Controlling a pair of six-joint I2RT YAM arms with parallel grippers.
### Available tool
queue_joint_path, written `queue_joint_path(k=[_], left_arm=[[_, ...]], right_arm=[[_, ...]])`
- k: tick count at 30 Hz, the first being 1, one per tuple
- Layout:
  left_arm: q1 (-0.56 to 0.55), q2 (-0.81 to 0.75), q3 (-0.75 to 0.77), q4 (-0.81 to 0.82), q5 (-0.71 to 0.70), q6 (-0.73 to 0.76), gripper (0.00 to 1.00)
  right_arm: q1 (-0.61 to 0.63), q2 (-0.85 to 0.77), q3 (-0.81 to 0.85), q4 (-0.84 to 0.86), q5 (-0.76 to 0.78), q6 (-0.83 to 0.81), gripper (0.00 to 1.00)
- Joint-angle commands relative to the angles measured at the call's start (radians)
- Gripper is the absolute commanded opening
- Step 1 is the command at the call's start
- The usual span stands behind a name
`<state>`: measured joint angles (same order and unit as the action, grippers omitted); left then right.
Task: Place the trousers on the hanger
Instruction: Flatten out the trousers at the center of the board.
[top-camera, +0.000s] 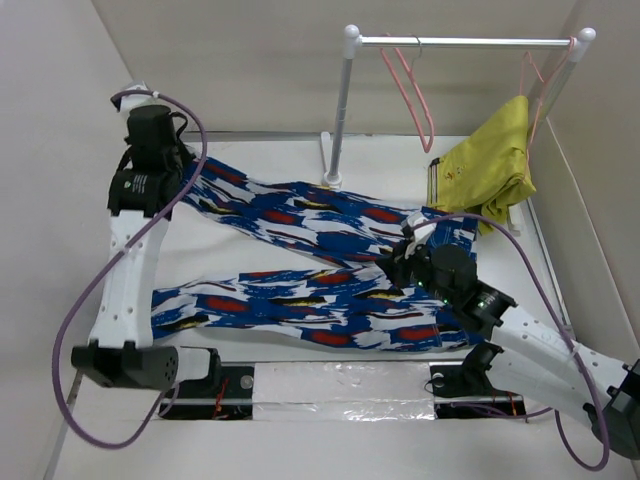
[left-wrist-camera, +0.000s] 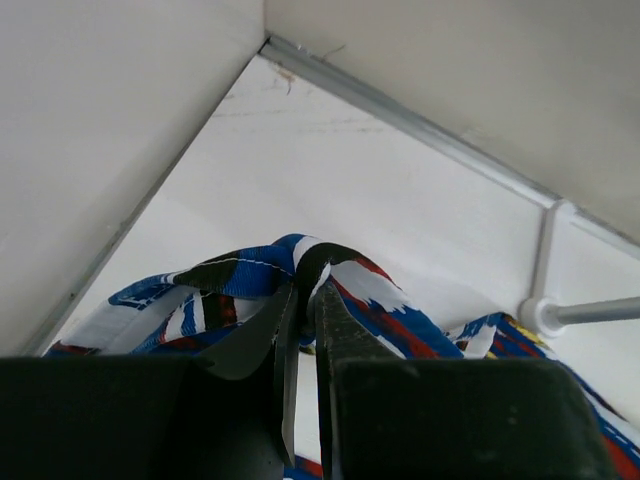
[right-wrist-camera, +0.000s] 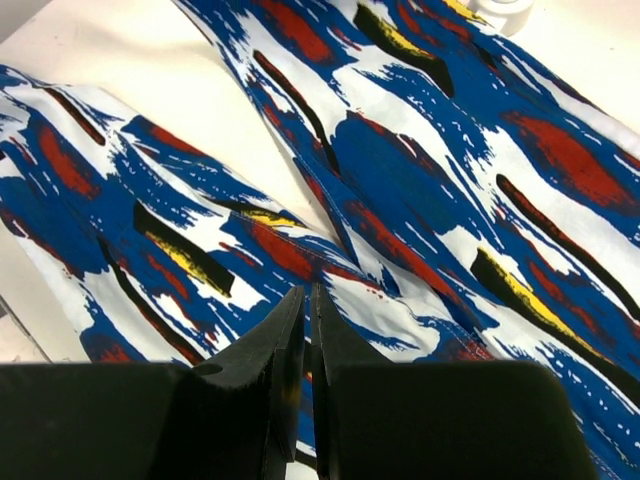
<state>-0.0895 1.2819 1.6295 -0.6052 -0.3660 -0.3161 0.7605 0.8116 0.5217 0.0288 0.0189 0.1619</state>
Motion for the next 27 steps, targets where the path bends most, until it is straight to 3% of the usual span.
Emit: queue_joint_path(k=[1,11,13,16,17,20,23,25,26,27], left_arm=[[0.037,0.132,0.015,0.021,0.021,0.002,0.00],[0.200,0.614,0.369,0.010,-0.177,-0.012,0.00],[0.223,0.733,0.475,-0.019,-0.227,-0.015,0.05],[0.241,0.870,0.593,-0.063,-0.307,-0.003,0.37],[0.241,0.887,0.599,-0.061,-0.324,-0.001,0.52],[0.241,0.889,0.592,-0.035,-0.306,-0.014,0.64],[0.179,0.873,0.628,-0.044,-0.245,-0.021,0.61],[0.059,0.861,0.642,-0.025,-0.196,-0.005,0.57],[0.009,0.852,0.638,-0.007,-0.192,0.003,0.51],[-0.109,0.787,0.589,0.068,-0.203,0.037,0.41]], right_arm=[[0.005,0.012,0.058,0.039,0.021,-0.001,0.12],[0.005,0.044,0.081,0.005,0.072,0.001,0.12],[0.005,0.035,0.081,-0.009,0.081,0.002,0.12],[0.005,0.015,0.090,-0.065,0.110,0.002,0.12],[0.005,0.009,0.090,-0.082,0.124,0.004,0.13],[0.005,0.000,0.092,-0.112,0.177,0.010,0.16],[-0.018,0.008,0.092,-0.151,0.237,0.042,0.20],[-0.059,0.008,0.080,-0.153,0.259,0.057,0.21],[-0.082,0.006,0.068,-0.161,0.263,0.077,0.17],[-0.140,-0.002,0.051,-0.162,0.257,0.099,0.00]])
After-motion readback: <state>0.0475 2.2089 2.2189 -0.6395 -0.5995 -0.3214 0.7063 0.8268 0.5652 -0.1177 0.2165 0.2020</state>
